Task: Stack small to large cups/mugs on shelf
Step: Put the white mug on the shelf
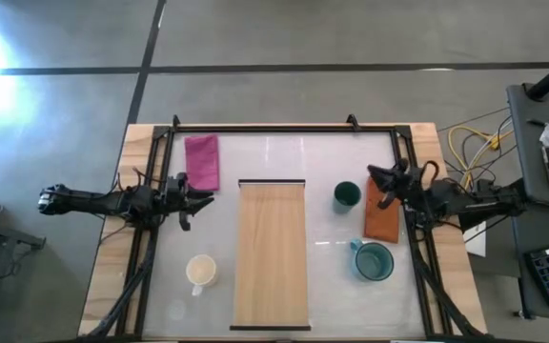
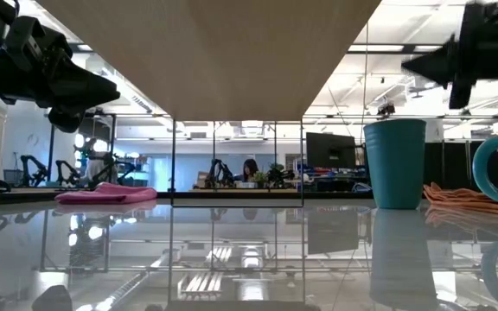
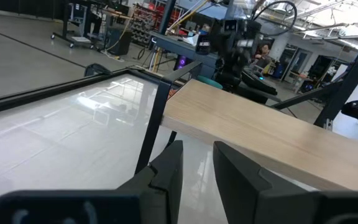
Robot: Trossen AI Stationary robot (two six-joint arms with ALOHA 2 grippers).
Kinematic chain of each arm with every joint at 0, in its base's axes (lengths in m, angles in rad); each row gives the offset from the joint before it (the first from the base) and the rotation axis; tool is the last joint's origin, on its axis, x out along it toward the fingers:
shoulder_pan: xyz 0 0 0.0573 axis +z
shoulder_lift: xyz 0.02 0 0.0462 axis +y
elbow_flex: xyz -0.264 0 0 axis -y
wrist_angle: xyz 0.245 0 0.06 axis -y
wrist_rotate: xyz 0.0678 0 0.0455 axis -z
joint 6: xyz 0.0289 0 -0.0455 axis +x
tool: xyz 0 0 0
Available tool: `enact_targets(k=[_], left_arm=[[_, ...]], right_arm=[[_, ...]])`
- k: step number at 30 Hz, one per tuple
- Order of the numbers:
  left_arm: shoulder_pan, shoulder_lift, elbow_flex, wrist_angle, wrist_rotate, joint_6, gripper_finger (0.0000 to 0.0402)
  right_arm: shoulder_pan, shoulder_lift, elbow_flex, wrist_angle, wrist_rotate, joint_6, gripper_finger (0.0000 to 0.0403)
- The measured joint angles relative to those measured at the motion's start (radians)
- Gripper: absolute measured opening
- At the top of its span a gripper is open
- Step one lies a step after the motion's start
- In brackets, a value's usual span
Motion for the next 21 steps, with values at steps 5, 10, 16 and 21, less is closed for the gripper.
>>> enact_targets(k=[5, 10, 16, 21], left_arm=[[0.000, 0.000, 0.000, 0.002, -0.001, 0.000, 0.0075], [0.000, 0.004, 0.000, 0.233, -0.083, -0.150, 0.0075], [0.000, 0.004, -0.001, 0.693, -0.283, -0.110, 0.0075], [0.000, -0.001, -0.001, 0.922, -0.405, 0.111, 0.0075]], right_arm=[[-0.005, 0.008, 0.000, 0.466, -0.080, 0.011, 0.0009], [-0.016, 0.047, 0.031, 0.975, -0.441, -0.287, 0.0009], [-0.016, 0.066, 0.099, 0.788, -0.374, -0.149, 0.0009], [-0.016, 0.082, 0.149, 0.507, -0.115, 0.053, 0.0009]])
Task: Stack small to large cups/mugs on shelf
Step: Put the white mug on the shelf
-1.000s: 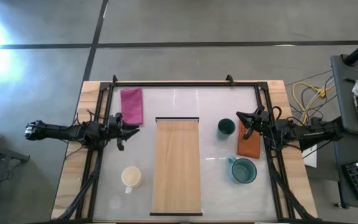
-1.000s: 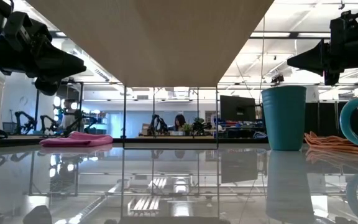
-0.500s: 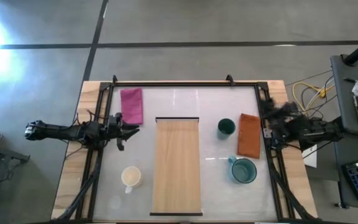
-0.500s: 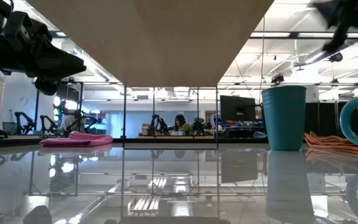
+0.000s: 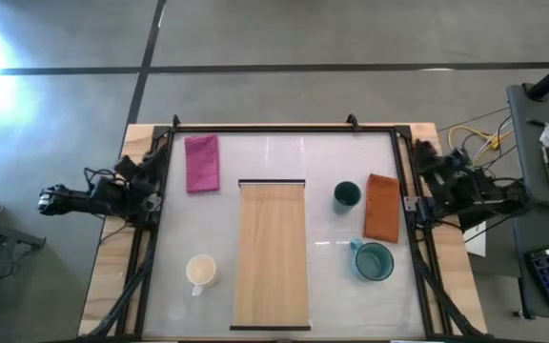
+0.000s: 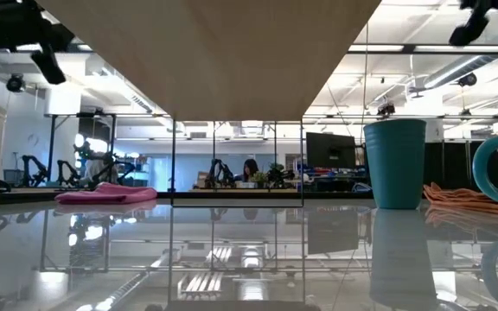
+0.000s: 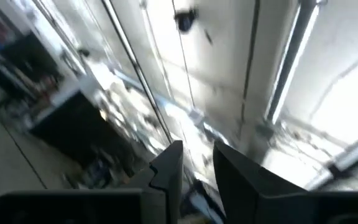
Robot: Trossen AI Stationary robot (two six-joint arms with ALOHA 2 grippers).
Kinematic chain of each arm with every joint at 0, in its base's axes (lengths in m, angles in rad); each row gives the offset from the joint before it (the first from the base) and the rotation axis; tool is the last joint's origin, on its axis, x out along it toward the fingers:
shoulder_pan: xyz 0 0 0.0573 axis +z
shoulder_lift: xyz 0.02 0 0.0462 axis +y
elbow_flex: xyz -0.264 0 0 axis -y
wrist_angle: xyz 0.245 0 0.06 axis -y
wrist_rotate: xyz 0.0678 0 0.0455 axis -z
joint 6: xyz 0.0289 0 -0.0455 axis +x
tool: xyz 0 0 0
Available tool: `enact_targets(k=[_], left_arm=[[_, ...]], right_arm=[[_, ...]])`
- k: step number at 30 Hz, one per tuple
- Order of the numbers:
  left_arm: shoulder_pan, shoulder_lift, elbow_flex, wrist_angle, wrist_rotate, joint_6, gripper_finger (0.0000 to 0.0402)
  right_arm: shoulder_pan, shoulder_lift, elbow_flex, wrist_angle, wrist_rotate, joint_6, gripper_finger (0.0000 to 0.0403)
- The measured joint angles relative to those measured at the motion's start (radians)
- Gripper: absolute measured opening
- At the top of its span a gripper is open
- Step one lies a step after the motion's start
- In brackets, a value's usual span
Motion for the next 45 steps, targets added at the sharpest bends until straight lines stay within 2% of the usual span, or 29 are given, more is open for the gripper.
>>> enact_targets(k=[2, 5, 7, 9, 11, 13, 15, 17, 19, 21, 24, 26, 30, 32, 34, 37, 40, 45], left_arm=[[0.001, -0.002, 0.000, 0.109, -0.014, 0.080, 0.0075], [0.002, 0.008, 0.009, 0.238, -0.059, 0.116, 0.0075], [0.002, 0.018, 0.055, 0.188, -0.008, 0.101, 0.0075], [0.002, 0.025, 0.136, 0.038, 0.057, 0.121, 0.0075], [0.002, 0.035, 0.260, -0.300, 0.065, 0.126, 0.0075], [0.001, 0.075, 0.433, -0.764, 0.043, 0.104, 0.0075], [0.001, 0.142, 0.614, -1.284, 0.022, -0.040, 0.0075], [0.001, 0.236, 0.775, -1.734, 0.046, -0.265, 0.0075], [0.002, 0.328, 0.892, -2.053, 0.133, -0.448, 0.0075], [0.002, 0.399, 0.959, -2.210, 0.266, -0.534, 0.0075], [0.002, 0.465, 0.987, -2.184, 0.466, -0.547, 0.0075], [0.001, 0.499, 0.985, -2.135, 0.575, -0.489, 0.0075], [0.000, 0.562, 0.967, -2.129, 0.735, -0.340, 0.0075], [0.000, 0.605, 0.958, -2.136, 0.791, -0.316, 0.0075], [-0.002, 0.651, 0.952, -2.137, 0.835, -0.296, 0.0075], [-0.028, 0.707, 0.949, -2.135, 0.958, -0.253, 0.0075], [-0.069, 0.761, 0.945, -2.126, 1.023, -0.225, 0.0075], [-0.177, 0.810, 0.941, -2.126, 0.998, -0.209, 0.0075]], right_arm=[[0.000, 0.026, 0.026, -0.022, 0.095, 0.060, 0.0009], [-0.005, 0.077, 0.086, 0.006, 0.268, 0.028, 0.0009], [-0.012, 0.114, 0.149, 0.018, 0.338, -0.042, 0.0009], [-0.018, 0.153, 0.210, 0.018, 0.359, -0.126, 0.0009], [-0.022, 0.205, 0.272, 0.016, 0.390, -0.223, 0.0009], [-0.023, 0.257, 0.330, 0.012, 0.466, -0.295, 0.0009], [-0.023, 0.309, 0.381, 0.006, 0.559, -0.321, 0.0009], [-0.023, 0.356, 0.425, -0.041, 0.663, -0.332, 0.0009], [-0.023, 0.392, 0.457, -0.122, 0.734, -0.334, 0.0009], [-0.023, 0.418, 0.476, -0.207, 0.743, -0.334, 0.0009], [-0.023, 0.443, 0.491, -0.336, 0.743, -0.277, 0.0009], [-0.023, 0.452, 0.493, -0.416, 0.744, -0.222, 0.0009], [-0.021, 0.462, 0.490, -0.506, 0.743, -0.155, 0.0009], [-0.021, 0.463, 0.481, -0.519, 0.735, -0.096, 0.0009], [-0.022, 0.462, 0.480, -0.549, 0.691, -0.038, 0.0009], [-0.021, 0.461, 0.479, -0.642, 0.587, 0.048, 0.0009], [-0.021, 0.461, 0.478, -0.752, 0.507, 0.186, 0.0009], [-0.021, 0.472, 0.479, -0.937, 0.475, 0.419, 0.0009]])
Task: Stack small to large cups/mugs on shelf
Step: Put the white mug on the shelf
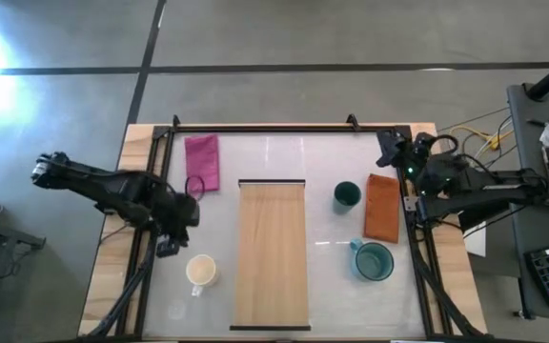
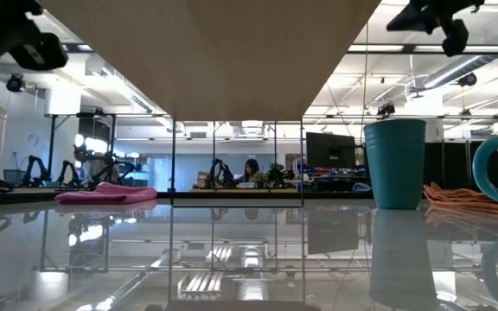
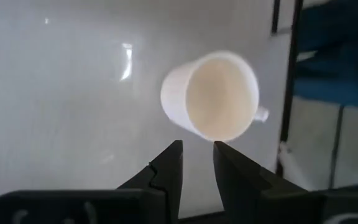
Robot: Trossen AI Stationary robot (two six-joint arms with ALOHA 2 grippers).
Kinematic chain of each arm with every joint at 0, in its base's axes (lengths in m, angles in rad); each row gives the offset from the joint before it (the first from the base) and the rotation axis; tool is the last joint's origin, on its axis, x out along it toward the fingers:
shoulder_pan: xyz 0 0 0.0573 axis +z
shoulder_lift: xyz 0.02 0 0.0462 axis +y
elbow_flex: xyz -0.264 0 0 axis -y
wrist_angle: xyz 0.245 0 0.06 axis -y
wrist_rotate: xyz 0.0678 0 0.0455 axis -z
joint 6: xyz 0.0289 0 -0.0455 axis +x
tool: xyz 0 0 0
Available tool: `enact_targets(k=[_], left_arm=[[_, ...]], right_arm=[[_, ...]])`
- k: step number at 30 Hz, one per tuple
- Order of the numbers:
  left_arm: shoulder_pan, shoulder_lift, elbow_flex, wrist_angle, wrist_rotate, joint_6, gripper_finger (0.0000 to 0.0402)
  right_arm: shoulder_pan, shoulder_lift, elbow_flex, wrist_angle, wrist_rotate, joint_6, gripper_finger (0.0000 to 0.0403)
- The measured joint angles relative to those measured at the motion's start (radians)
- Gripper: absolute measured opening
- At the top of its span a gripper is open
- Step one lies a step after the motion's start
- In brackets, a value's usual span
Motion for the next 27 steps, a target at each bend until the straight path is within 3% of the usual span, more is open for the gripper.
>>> enact_targets(k=[6, 12, 19, 27], left_arm=[[-0.091, 0.046, -0.001, 0.013, -0.086, -0.104, 0.0075], [-0.184, 0.105, 0.003, 0.086, -0.100, -0.295, 0.0075], [-0.289, 0.172, 0.025, 0.163, -0.217, -0.532, 0.0075], [-0.310, 0.257, 0.016, 0.141, -0.296, -0.584, 0.0083]], right_arm=[[-0.001, 0.034, 0.000, -0.045, 0.002, 0.060, 0.0009], [-0.001, 0.067, 0.013, -0.045, 0.006, 0.025, 0.0009], [-0.003, 0.074, 0.043, -0.047, 0.005, -0.095, 0.0009], [-0.002, 0.075, 0.077, -0.046, 0.005, -0.212, 0.0009]])
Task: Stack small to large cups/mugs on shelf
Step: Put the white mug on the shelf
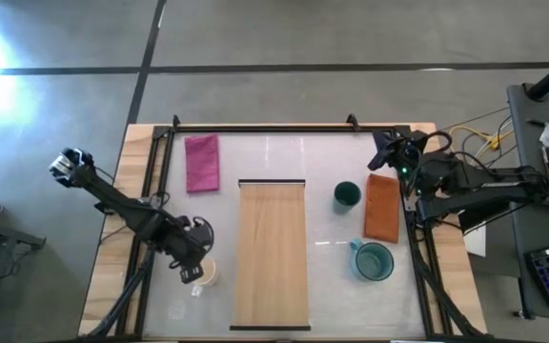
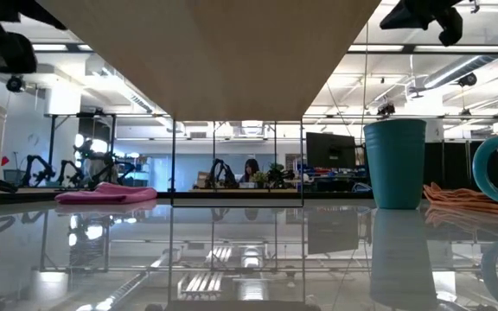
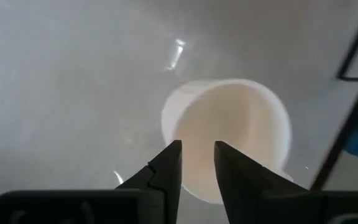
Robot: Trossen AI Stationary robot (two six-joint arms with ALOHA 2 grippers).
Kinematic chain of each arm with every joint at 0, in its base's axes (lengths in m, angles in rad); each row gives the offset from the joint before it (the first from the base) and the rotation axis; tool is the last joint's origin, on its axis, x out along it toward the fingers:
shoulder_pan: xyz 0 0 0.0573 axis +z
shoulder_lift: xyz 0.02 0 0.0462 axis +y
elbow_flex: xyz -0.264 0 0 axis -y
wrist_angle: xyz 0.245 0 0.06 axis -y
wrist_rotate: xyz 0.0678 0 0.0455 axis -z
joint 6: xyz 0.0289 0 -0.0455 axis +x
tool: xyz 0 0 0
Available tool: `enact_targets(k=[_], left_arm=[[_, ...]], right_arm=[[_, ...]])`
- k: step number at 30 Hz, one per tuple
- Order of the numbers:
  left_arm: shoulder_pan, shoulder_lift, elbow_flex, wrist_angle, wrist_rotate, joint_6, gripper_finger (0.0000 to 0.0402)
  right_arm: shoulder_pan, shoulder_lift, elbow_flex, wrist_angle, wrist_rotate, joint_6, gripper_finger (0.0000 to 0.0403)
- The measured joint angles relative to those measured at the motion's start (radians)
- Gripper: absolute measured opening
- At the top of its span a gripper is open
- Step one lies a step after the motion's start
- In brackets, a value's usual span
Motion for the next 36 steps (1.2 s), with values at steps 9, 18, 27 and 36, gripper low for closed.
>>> enact_targets(k=[9, 18, 27, 36], left_arm=[[-0.001, 0.059, -0.001, -0.019, 0.000, -0.028, 0.0143], [0.000, 0.129, -0.037, -0.019, -0.030, -0.021, 0.0155], [0.003, 0.186, -0.038, -0.008, -0.023, 0.092, 0.0078], [0.067, 0.081, 0.021, -0.090, -0.019, 0.230, 0.0002]], right_arm=[[0.000, -0.002, 0.002, -0.011, -0.004, -0.011, 0.0009], [0.000, -0.002, 0.001, -0.028, 0.000, -0.011, 0.0009], [0.000, -0.002, 0.001, -0.032, 0.000, -0.011, 0.0009], [0.000, -0.003, 0.000, -0.031, 0.001, -0.011, 0.0009]])
